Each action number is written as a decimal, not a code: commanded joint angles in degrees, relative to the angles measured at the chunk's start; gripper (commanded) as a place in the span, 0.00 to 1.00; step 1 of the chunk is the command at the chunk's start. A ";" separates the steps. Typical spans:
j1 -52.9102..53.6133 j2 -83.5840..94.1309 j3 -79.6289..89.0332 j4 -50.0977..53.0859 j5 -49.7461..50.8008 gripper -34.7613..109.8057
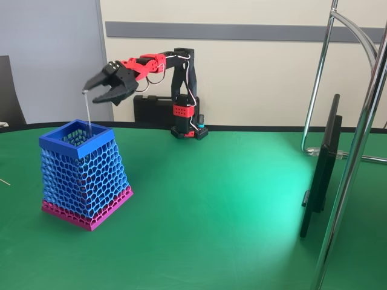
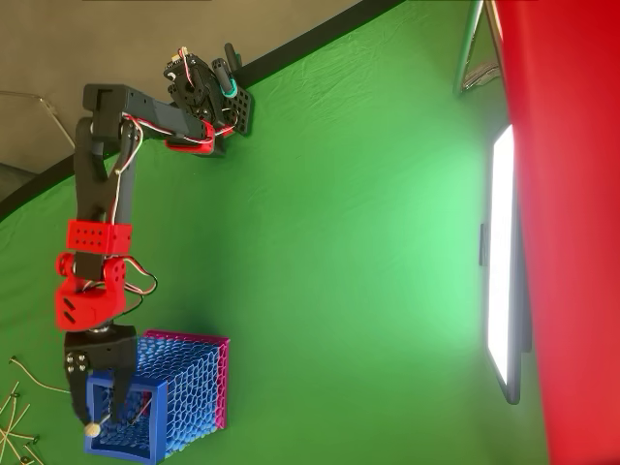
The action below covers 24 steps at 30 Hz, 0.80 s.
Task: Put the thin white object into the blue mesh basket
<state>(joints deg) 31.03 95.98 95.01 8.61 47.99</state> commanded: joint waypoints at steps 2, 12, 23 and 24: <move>2.02 8.00 5.89 -4.83 -2.90 0.40; -1.05 20.65 21.53 -6.94 -16.17 0.38; -18.90 37.09 50.19 -7.73 -52.82 0.31; -20.30 38.23 52.56 -7.91 -54.93 0.29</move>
<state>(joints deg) 14.24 129.55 142.38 2.20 -1.41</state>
